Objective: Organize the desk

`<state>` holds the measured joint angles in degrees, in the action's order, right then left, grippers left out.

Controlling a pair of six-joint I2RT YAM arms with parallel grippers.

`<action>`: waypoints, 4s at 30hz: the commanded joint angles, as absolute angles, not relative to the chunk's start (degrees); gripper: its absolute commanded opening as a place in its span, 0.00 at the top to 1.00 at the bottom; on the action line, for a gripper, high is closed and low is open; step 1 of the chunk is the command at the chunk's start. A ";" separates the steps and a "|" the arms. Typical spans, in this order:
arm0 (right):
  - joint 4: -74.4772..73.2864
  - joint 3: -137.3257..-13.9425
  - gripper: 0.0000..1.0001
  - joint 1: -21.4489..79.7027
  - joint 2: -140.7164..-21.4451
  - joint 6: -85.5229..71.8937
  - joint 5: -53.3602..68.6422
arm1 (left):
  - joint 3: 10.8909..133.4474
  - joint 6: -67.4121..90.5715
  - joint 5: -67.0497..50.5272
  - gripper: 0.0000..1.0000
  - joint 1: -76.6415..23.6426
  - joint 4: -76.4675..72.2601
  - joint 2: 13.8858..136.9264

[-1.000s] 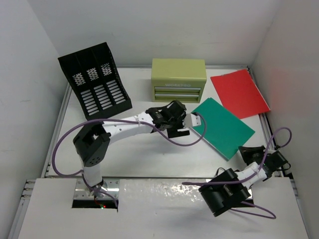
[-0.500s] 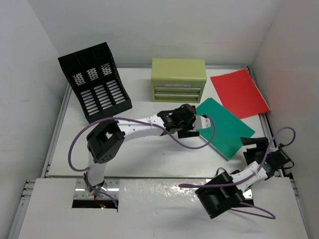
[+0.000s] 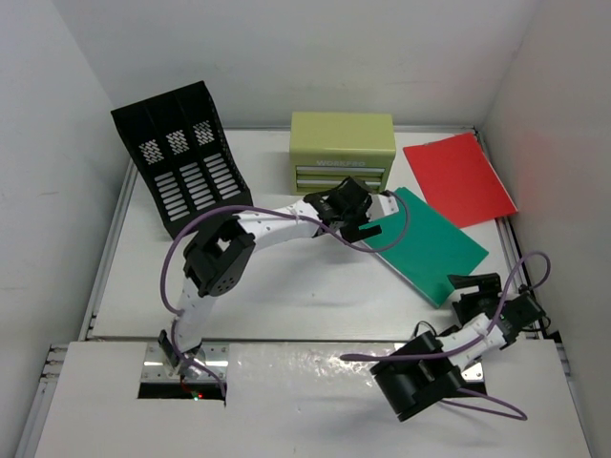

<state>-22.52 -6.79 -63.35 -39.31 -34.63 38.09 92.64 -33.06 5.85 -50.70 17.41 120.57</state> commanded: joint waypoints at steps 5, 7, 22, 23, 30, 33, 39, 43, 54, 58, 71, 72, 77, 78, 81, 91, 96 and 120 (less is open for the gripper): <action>-17.93 -2.81 0.25 -63.37 -42.36 -32.52 42.54 | 97.99 -33.84 7.03 0.09 -51.77 11.95 125.50; -16.27 -2.64 0.27 -63.37 -43.42 -31.99 43.68 | 100.19 -33.49 6.68 0.09 -51.77 13.09 127.35; -13.62 -1.84 0.37 -63.37 -43.08 -31.47 47.11 | 100.99 -34.45 5.27 0.09 -52.56 12.39 131.48; -13.80 -1.93 0.37 -63.37 -42.54 -31.55 47.02 | 100.99 -34.45 5.27 0.09 -52.65 12.39 131.57; -5.98 2.55 0.48 -63.37 -44.55 -35.42 50.44 | 100.37 -35.77 4.57 0.09 -52.73 12.48 131.83; -6.86 1.67 0.51 -63.37 -46.58 -33.40 50.54 | 100.02 -36.82 4.66 0.10 -52.73 12.39 131.84; -2.56 4.39 0.54 -63.37 -49.21 -34.71 50.54 | 99.23 -37.88 3.25 0.10 -53.09 12.22 132.10; -0.44 5.71 0.58 -63.28 -51.59 -34.37 50.71 | 98.53 -38.41 2.73 0.10 -53.88 11.95 131.84; -0.44 5.01 0.96 -63.37 -53.00 -34.28 49.57 | 98.17 -39.72 1.85 0.11 -54.67 12.91 130.96; -2.89 4.22 1.00 -63.37 -50.28 -34.63 48.16 | 97.12 -47.07 1.93 0.10 -56.86 15.73 127.01; -2.20 2.90 1.00 -63.37 -45.88 -41.57 51.76 | 71.66 -65.65 8.54 0.02 -60.38 -2.33 111.80; -2.20 2.38 1.00 -63.37 -45.44 -42.27 52.46 | 70.67 -65.57 7.74 0.01 -60.82 -4.11 111.80; -0.72 3.33 1.00 -63.37 -44.91 -45.16 53.52 | 71.36 -63.72 4.92 0.00 -62.22 -10.89 115.66; 0.17 3.77 1.00 -63.37 -44.74 -46.65 54.31 | 71.63 -63.98 5.62 0.00 -62.66 -11.51 116.88; 2.99 4.48 1.00 -63.37 -43.77 -50.18 54.58 | 72.24 -63.81 6.68 0.00 -64.51 -14.76 119.26; 5.35 5.27 1.00 -63.28 -42.98 -53.43 55.89 | 81.02 -59.86 5.71 0.00 -67.06 -15.64 127.61; 5.71 5.36 1.00 -63.37 -43.16 -53.61 56.34 | 86.13 -56.34 6.33 0.00 -67.15 -17.31 132.01; -24.03 -16.58 0.23 -62.23 -34.90 -34.82 35.65 | 93.16 -36.32 0.36 1.00 -67.24 6.30 125.70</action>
